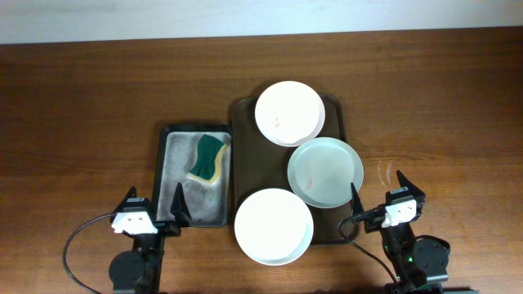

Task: Clean dirty plates on tray and stack at the side
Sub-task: 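Move left gripper to the sponge and right gripper to the cream plate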

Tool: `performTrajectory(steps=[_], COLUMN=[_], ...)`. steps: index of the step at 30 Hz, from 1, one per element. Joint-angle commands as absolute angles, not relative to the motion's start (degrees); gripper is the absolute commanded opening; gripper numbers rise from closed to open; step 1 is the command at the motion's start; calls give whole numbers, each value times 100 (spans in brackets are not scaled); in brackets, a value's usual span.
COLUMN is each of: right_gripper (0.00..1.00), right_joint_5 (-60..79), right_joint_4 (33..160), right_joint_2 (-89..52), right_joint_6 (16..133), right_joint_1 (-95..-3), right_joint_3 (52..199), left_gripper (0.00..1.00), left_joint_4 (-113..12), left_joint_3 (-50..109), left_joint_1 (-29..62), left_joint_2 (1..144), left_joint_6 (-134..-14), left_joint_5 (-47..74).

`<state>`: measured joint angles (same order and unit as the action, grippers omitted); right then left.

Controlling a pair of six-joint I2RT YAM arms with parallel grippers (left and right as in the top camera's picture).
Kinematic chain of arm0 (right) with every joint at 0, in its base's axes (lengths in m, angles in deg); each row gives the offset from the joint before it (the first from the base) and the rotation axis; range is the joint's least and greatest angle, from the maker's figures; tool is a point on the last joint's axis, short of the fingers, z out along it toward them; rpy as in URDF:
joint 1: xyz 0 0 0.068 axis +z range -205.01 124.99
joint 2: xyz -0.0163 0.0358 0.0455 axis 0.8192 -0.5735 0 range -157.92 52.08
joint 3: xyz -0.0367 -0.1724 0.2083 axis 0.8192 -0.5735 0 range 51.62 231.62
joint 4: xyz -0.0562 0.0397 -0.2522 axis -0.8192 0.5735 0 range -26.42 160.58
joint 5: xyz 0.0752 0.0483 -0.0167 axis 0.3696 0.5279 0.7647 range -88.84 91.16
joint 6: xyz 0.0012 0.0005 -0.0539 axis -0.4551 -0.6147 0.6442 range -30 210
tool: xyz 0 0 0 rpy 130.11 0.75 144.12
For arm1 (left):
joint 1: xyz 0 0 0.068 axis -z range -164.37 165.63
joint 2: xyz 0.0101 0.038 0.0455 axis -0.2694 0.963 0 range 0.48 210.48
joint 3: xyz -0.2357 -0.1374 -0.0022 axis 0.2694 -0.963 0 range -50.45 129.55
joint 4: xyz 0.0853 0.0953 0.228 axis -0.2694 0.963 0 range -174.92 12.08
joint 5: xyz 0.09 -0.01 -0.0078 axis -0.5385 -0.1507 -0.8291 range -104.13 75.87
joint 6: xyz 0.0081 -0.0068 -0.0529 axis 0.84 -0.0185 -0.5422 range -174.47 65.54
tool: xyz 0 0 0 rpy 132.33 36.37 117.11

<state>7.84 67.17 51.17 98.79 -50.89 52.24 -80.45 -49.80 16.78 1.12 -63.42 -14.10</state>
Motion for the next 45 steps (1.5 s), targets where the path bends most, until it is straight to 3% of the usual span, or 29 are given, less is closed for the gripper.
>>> performTrajectory(steps=[1, 27, 28, 30, 31, 33, 37, 41, 43, 45], right_gripper=[99, 99, 99, 99, 99, 99, 99, 99, 99, 99], right_joint_5=[799, 1136, 1424, 2664, 3094, 3197, 3258, 2576, 2865, 3490], right_joint_4=[6746, 6724, 6704, 6424, 6016, 5992, 7976, 11823, 12724, 12835], right_joint_2=[5139, 5139, 5139, 5135, 5135, 5132, 4197, 796, -577, -1294], right_joint_6=[9857, 9853, 9691, 8227, 7274, 6712, 6985, 8430, 8485, 8487], right_joint_1=[-5051, -5051, -5051, -5051, -5051, -5051, -5051, -5051, -5051, -5051], right_joint_3=[5193, 5193, 5193, 5193, 5215, 5526, 7624, 11331, 12511, 12870], left_gripper=[99, 99, 99, 99, 99, 99, 99, 99, 99, 100], left_joint_4=[-8010, -8032, -8069, -8541, -8629, -8349, -6089, -3505, -3333, -3263], left_joint_3=[-4991, -4991, -4987, -4976, -4808, -4272, -1899, 1070, 1273, 1271], left_joint_1=[1669, 1669, 1669, 1669, 1669, 1669, 1669, 1669, 1671, 1682], left_joint_2=[88, 88, 88, 88, 88, 134, 1968, 5465, 6306, 7078], left_joint_6=[-6250, -6254, -6254, -6256, -6442, -6562, -6549, -6125, -6123, -6121], left_joint_5=[-1405, -1097, -699, 855, 1102, 1029, 988, 669, 1255, 1198])
